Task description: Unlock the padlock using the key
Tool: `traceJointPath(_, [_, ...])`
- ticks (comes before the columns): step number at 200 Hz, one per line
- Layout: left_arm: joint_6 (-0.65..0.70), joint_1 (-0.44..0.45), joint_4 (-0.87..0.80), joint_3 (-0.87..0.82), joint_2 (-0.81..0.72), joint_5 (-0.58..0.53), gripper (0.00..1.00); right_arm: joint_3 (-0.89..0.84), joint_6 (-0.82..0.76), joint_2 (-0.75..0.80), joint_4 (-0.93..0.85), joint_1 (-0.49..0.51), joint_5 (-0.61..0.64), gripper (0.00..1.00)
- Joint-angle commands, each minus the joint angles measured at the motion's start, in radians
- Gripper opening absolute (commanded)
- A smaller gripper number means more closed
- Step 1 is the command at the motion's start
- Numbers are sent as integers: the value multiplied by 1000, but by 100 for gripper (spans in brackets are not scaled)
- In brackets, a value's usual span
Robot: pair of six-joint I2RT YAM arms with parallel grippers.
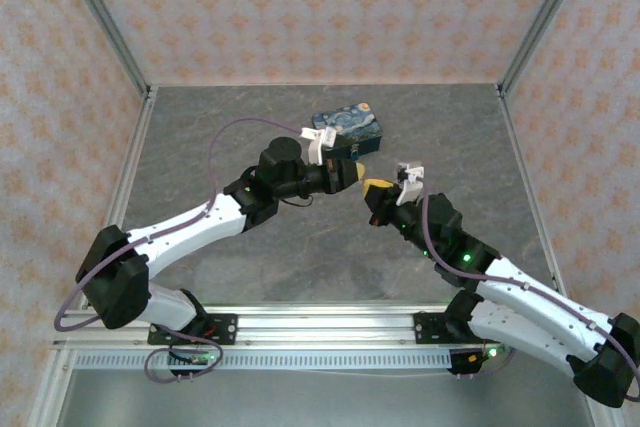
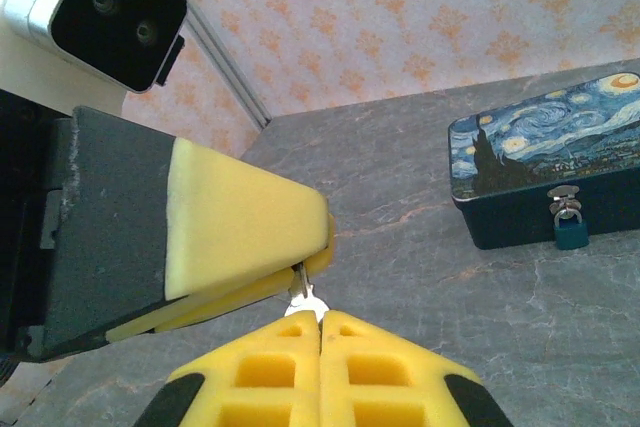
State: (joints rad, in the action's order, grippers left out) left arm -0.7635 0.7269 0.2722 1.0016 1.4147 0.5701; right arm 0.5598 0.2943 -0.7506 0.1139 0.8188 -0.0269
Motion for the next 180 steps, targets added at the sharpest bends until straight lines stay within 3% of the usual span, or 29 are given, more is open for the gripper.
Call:
traceJointPath(1, [27, 9, -8, 23, -18, -12, 4, 2, 35, 19, -1, -21, -35, 2])
traceJointPath(32, [60, 9, -21, 21, -53, -50, 0, -30, 119, 53, 20, -116, -160, 15])
traceJointPath(69, [110, 9, -67, 43, -75, -75, 0, -74, 274, 58, 159, -273, -424, 28])
traceJointPath(109, [113, 9, -62, 52, -74, -55, 0, -71, 330, 30, 269, -296, -558, 44])
traceJointPath(150, [110, 9, -54, 48, -74, -55, 0, -41, 372, -66, 334, -296, -611, 46])
traceJointPath(180, [107, 9, -54, 47, -73, -55, 0, -34, 385, -102, 371, -296, -617, 41])
